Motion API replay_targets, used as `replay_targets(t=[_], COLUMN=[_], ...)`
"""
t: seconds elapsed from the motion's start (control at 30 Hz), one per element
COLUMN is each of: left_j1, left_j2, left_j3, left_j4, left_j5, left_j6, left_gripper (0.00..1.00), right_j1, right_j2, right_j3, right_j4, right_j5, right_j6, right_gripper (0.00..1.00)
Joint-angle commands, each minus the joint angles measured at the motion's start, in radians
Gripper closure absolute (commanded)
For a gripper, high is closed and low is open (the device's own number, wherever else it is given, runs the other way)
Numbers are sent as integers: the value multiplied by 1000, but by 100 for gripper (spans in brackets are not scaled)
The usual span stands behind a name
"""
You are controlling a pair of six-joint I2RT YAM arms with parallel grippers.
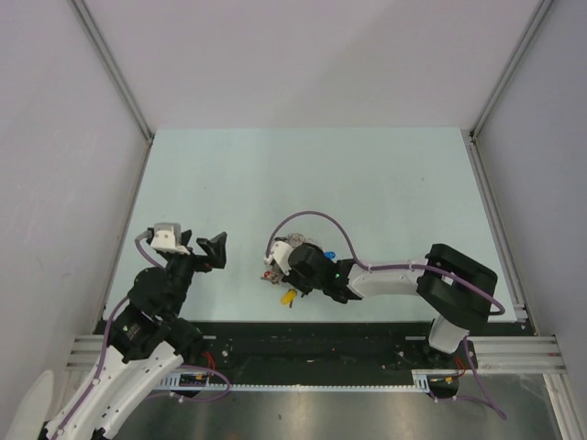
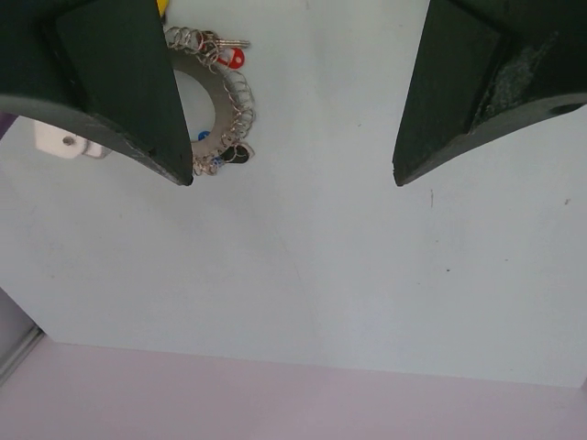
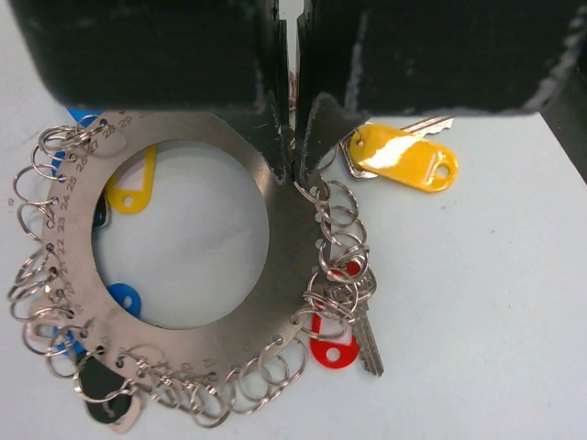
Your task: Put the keys on the keyring
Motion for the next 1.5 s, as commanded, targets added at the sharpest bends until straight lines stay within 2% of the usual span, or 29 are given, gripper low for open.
replay_targets(t=[0.0,0.13,0.27,0.5,0.63,0.83,1.07,1.2,1.47], left_j1=[-2,-2,-2,-2,-2,-3,-2,-2,23], left_j2=[17,49,79,115,159,244,356,424,481], left_j3=[-20,-34,-44,-109,-104,-38,54,69,126], left_j4=[26,45,69,210,254,287,301,358,313], left_j5=[106,190,274,421,496,584,595,676,828], left_j6=[-80,-106,-116,-134,-114,27,125,185,406], left_gripper=[6,4,0,3,8,11,18,25,39], right_j1=[-25,-65,-105,-192,-235,-276,-293,-298,-304], right_j2=[-102,-154,-170,-201,-214,-227,-334,-369,-369], right_j3=[-123,-234,-302,-352,-352,-331,-214,-135,60], right_j4=[313,546,703,947,995,1061,684,497,49], right_j5=[29,-42,-131,-280,-350,-448,-492,-492,-553], right_j6=[89,153,201,301,336,371,204,82,-196], right_gripper=[100,100,100,100,100,100,100,100,100])
